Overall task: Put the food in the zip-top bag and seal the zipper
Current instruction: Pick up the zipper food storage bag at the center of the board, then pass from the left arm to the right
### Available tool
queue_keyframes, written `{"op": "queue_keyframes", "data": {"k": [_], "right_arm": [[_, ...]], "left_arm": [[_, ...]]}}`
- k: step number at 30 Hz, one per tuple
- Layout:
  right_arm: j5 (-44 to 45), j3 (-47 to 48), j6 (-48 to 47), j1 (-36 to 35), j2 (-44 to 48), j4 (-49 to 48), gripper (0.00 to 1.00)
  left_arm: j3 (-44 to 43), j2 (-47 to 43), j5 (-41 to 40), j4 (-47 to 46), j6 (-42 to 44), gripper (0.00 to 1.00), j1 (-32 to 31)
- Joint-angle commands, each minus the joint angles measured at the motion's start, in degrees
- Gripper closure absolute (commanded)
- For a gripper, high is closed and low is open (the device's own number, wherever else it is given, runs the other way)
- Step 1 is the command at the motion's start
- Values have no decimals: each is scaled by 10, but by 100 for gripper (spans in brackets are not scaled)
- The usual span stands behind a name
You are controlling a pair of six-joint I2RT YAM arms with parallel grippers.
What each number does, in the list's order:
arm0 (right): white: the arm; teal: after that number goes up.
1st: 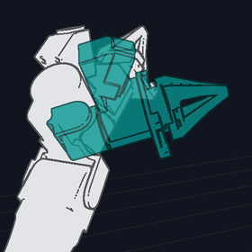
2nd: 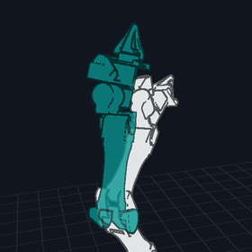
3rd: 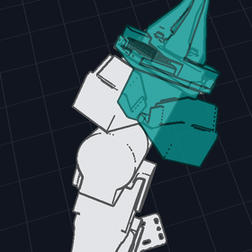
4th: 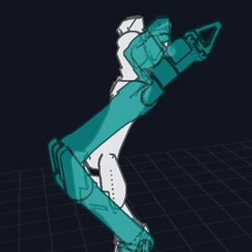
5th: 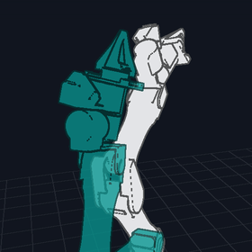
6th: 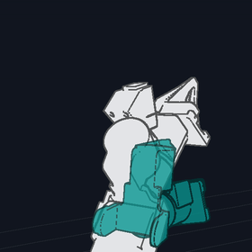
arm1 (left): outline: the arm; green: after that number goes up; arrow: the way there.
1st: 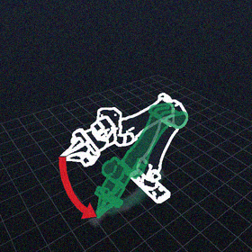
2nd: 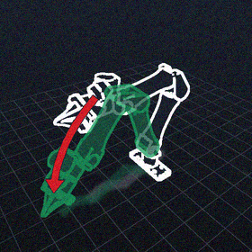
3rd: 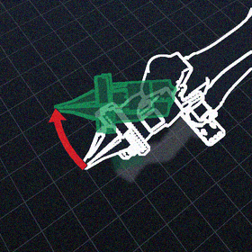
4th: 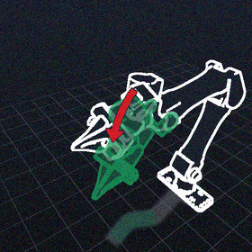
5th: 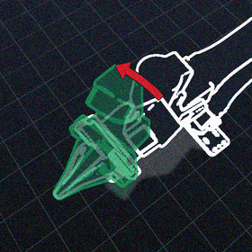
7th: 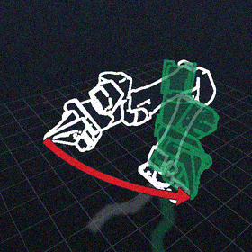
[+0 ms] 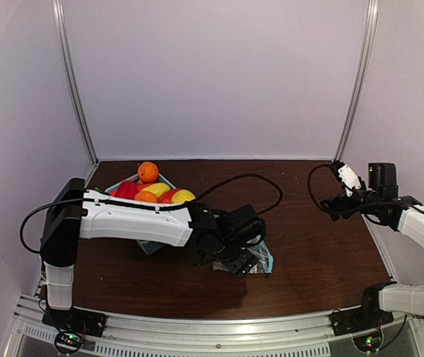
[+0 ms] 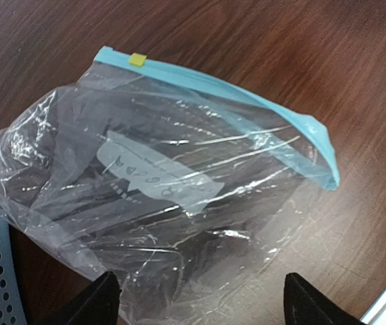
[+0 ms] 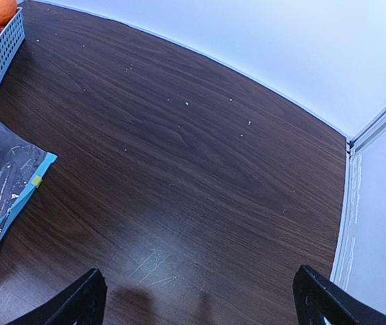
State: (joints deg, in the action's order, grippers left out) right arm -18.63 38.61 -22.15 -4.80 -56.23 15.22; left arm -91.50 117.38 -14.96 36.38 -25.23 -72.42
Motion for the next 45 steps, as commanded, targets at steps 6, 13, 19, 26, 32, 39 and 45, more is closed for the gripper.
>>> {"op": "queue_keyframes", "data": {"k": [6,13,19,26,32,39,45], "right_arm": [[-10,-15,-6,-4,5,0,3],[-10,-18,-8,-5,5,1,3],[-55,-6,-33,-5,6,30,6],[-190,68,-158,-9,3,188,10],[-201,134,-240,-67,-17,304,23],[-151,182,-288,-185,-12,370,43],[-130,209,-309,-287,-26,409,62]], "left_arm": [[57,-20,-5,8,-89,25,58],[84,-16,33,-32,-81,32,90],[73,-17,54,-77,41,77,91],[38,-39,115,-74,239,100,98],[14,-60,372,-82,260,100,168],[-113,-5,508,12,321,100,195],[-193,40,573,86,337,100,210]]}}
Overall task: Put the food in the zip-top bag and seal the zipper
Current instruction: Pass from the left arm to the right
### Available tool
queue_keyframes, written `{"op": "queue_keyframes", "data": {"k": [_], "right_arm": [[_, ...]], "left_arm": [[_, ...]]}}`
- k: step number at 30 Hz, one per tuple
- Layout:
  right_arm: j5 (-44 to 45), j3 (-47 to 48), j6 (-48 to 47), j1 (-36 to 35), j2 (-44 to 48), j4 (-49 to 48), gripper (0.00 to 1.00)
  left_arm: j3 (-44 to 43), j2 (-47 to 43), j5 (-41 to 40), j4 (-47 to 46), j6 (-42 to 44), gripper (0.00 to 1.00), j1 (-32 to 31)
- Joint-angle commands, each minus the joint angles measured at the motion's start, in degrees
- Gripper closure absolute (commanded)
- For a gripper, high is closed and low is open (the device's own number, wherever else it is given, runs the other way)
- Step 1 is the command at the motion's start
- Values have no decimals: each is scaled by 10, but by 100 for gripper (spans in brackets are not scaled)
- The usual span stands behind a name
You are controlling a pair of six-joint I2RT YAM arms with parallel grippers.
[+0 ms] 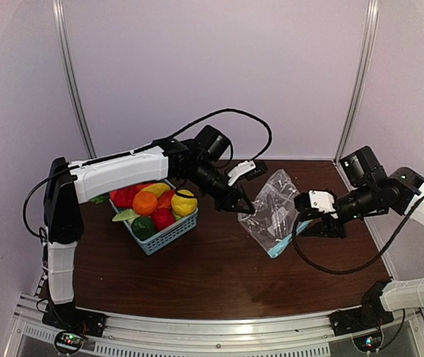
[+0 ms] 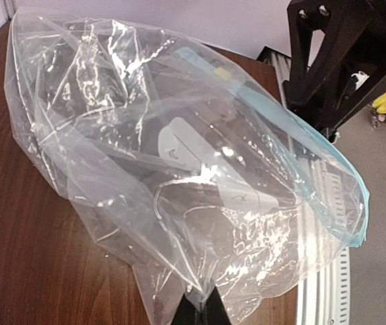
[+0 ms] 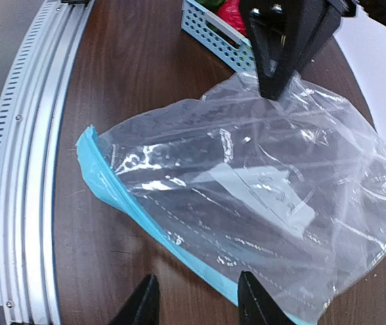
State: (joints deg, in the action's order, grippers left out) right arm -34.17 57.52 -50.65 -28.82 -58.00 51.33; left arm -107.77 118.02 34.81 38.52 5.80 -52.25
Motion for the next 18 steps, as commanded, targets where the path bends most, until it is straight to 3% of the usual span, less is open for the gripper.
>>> {"op": "queue_keyframes", "data": {"k": [1,12,18], "right_arm": [[29,23,-24,-56,-9,44,62],[62,42,-44,-109,-41,48,62],[35,42,-47,-126,-41,66,53]], "left_arm": [[-33,36,85,67,25,100,10],[-74,63,111,125,35,100,12],[-74,66,115,133,39,100,12]]}}
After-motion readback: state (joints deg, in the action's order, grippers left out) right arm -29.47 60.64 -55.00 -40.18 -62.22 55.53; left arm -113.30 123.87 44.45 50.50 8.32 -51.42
